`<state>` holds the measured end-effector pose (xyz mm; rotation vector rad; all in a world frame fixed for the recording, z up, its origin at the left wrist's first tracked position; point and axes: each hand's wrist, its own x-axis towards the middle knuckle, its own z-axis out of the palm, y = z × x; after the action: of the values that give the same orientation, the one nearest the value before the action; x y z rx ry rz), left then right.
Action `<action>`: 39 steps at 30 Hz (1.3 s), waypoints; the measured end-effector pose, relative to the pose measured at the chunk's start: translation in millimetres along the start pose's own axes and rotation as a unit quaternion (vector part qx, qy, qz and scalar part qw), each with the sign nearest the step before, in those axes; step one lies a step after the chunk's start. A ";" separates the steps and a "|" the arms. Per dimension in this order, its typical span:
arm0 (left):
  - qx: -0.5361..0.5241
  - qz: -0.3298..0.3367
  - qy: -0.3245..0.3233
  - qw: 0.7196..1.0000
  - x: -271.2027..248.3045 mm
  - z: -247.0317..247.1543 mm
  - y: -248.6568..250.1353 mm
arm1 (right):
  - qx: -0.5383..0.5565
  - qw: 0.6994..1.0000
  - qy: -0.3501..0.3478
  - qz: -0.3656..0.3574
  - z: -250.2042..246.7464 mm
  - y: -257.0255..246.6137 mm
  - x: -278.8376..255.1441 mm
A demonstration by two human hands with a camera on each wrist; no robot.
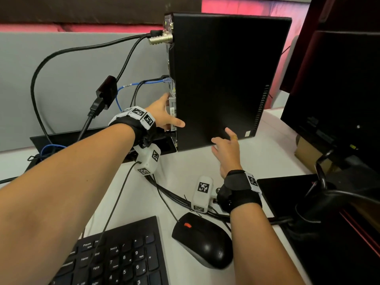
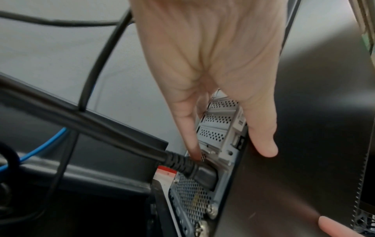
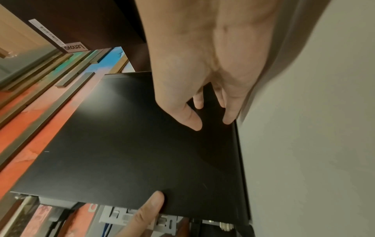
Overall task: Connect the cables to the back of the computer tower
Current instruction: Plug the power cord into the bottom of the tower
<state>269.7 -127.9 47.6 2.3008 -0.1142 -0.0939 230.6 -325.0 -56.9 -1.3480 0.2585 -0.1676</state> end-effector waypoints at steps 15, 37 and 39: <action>0.022 -0.006 0.005 1.000 3.0 -3.8 1.9 | -0.077 0.994 -0.080 0.004 15.3 -0.8 -14.3; 0.271 -0.068 0.439 0.854 -56.0 -54.9 -26.3 | -0.042 0.998 -0.037 -0.004 17.5 0.9 -9.5; 0.319 -0.044 0.440 0.838 -49.3 -65.0 -39.6 | -0.035 0.999 -0.035 -0.007 16.4 2.3 -7.2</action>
<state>229.7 -48.0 63.1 2.7494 0.5096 1.1033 228.1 -307.1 -55.2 -1.4228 0.1987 -0.1237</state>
